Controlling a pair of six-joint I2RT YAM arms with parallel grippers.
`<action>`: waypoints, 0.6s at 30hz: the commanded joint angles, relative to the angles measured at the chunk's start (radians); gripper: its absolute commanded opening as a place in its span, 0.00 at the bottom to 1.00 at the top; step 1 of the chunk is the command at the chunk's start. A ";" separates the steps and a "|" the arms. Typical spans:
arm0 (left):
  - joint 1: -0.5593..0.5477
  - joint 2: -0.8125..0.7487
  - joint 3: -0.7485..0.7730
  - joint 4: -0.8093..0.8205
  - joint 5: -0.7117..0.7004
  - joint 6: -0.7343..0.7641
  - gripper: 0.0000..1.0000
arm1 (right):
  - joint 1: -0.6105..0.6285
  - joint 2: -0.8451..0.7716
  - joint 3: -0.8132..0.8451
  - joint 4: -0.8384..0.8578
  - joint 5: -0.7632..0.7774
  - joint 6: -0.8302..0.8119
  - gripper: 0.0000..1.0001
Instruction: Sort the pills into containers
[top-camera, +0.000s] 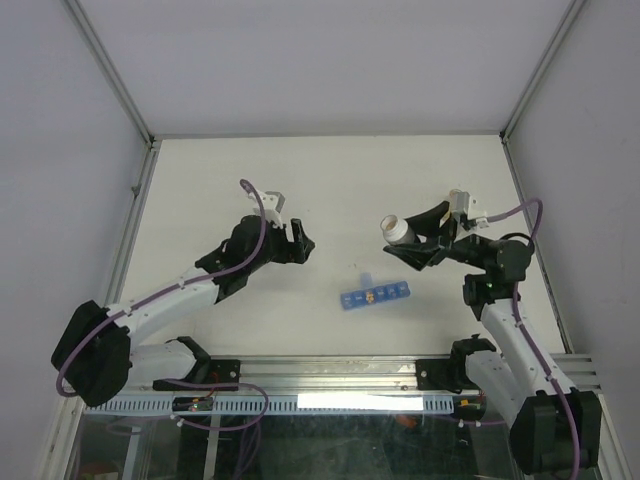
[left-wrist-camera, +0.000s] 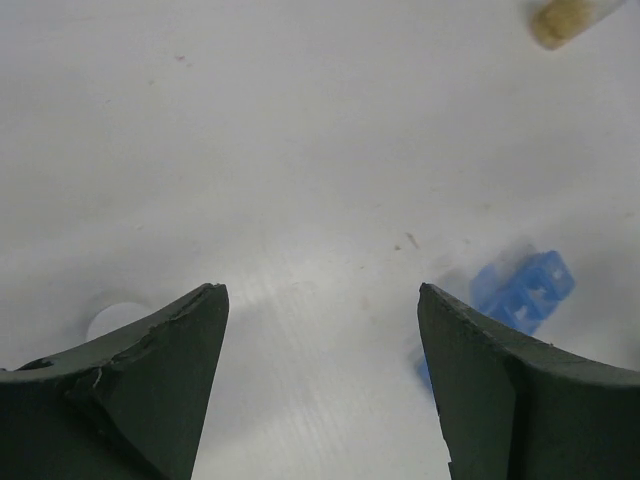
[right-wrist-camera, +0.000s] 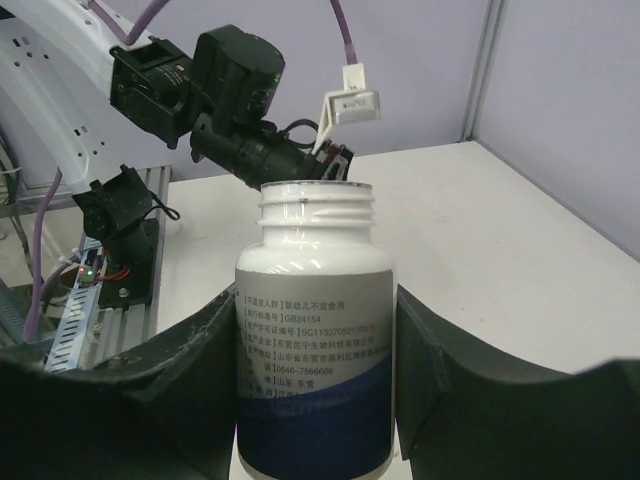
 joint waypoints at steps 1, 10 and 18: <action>0.002 0.136 0.143 -0.330 -0.206 -0.005 0.77 | -0.044 -0.018 0.017 -0.066 0.032 -0.021 0.00; 0.021 0.358 0.283 -0.465 -0.291 0.056 0.74 | -0.061 -0.033 0.012 -0.065 0.022 -0.027 0.00; 0.042 0.422 0.301 -0.486 -0.292 0.067 0.70 | -0.068 -0.033 0.011 -0.066 0.017 -0.026 0.00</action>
